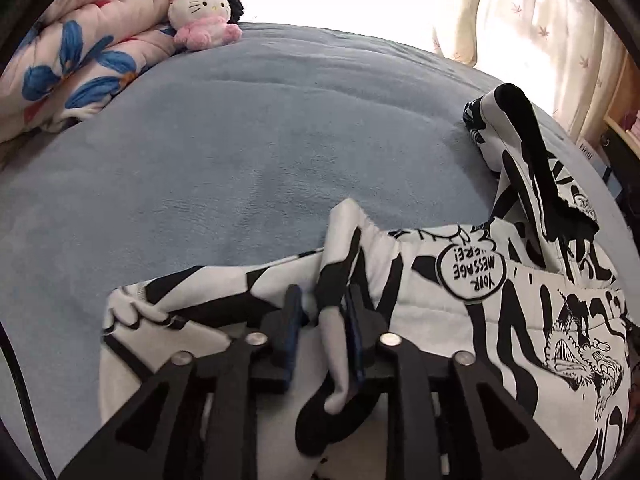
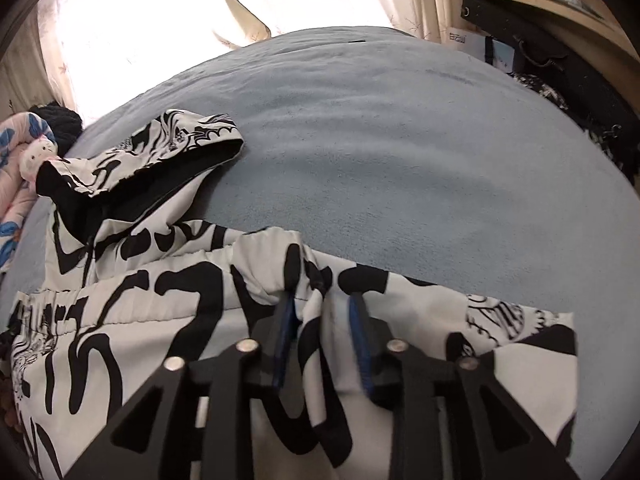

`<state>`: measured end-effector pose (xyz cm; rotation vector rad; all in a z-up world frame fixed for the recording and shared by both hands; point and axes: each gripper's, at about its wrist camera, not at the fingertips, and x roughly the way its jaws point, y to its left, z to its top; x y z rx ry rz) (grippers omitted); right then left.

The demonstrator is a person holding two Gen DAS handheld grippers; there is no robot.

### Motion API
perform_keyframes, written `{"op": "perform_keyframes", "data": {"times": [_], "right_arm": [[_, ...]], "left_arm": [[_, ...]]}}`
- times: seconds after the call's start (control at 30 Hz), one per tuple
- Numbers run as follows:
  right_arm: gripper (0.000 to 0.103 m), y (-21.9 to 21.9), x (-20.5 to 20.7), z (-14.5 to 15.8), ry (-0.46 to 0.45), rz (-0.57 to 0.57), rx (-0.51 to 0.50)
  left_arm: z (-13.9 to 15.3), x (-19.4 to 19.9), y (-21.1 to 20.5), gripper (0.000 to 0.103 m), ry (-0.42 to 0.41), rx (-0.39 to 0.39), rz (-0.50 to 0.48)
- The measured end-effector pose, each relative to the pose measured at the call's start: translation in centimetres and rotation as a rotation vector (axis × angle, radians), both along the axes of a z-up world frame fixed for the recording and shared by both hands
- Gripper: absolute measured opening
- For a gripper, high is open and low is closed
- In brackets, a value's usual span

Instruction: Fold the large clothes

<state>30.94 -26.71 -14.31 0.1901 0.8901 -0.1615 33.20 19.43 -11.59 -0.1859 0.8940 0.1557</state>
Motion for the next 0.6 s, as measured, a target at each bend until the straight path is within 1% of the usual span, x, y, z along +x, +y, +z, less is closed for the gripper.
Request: {"op": "perform_keyframes", "data": {"times": [0.03, 0.07, 0.1, 0.17, 0.23, 0.27, 0.37, 0.43, 0.5, 0.53, 0.6], "right_arm": [[0.038, 0.1, -0.2, 0.3, 0.010, -0.007, -0.007], [0.038, 0.2, -0.5, 0.7, 0.019, -0.014, -0.009], [0.038, 0.4, -1.1, 1.4, 0.017, -0.017, 0.000], [0.038, 1.1, -2.7, 3.0, -0.019, -0.018, 0.013], [0.039, 2.6, -4.5, 4.5, -0.059, -0.010, 0.019], [0.040, 3.6, -5.2, 5.2, -0.069, 0.009, 0.024], [0.040, 8.2, -7.2, 6.3, -0.077, 0.134, 0.087], [0.040, 11.0, -8.3, 6.4, -0.086, 0.203, 0.114], [0.040, 14.0, -9.4, 6.1, -0.089, 0.284, 0.147], [0.040, 15.1, -9.8, 5.8, -0.087, 0.308, 0.149], [0.040, 16.9, -10.3, 4.6, -0.075, 0.336, 0.119]], "left_arm": [[0.3, -0.1, 0.1, 0.031, 0.010, 0.014, 0.007], [0.8, -0.5, 0.0, 0.034, 0.017, 0.023, 0.009], [1.4, -1.0, -0.1, 0.034, 0.015, 0.027, 0.006], [3.2, -2.6, -0.6, 0.034, -0.009, 0.036, -0.001], [4.9, -4.6, -1.4, 0.036, -0.044, 0.014, -0.015], [5.8, -5.8, -2.2, 0.038, -0.060, -0.013, -0.035], [7.3, -9.0, -5.0, 0.038, -0.094, -0.072, -0.086], [7.6, -11.1, -7.9, 0.038, -0.103, -0.085, -0.119], [7.1, -12.6, -10.0, 0.038, -0.101, -0.082, -0.140], [6.4, -13.3, -11.1, 0.038, -0.089, -0.083, -0.149], [4.7, -14.0, -12.4, 0.038, -0.055, -0.092, -0.153]]}}
